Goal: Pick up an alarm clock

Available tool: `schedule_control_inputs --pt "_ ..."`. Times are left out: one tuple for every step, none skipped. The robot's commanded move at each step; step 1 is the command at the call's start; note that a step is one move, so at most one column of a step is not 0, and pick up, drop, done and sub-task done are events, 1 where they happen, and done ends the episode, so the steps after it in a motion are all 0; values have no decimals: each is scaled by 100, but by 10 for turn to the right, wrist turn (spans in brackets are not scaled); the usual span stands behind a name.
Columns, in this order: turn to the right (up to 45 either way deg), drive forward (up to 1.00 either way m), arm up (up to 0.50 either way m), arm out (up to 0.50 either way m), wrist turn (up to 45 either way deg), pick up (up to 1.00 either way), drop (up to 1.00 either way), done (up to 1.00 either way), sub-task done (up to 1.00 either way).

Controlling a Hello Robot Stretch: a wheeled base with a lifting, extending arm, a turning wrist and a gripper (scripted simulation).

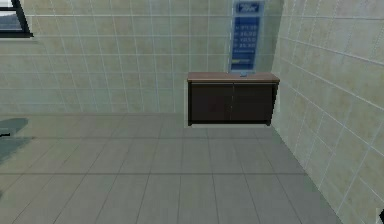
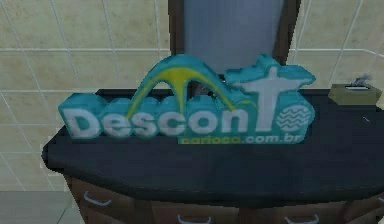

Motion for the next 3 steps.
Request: schedule_control_inputs --pt "0 0 50 0 0 0 0 0 0" --pt "0 0 38 0 0 0 0 0 0" --pt "0 0 0 46 0 0 0 0 0"
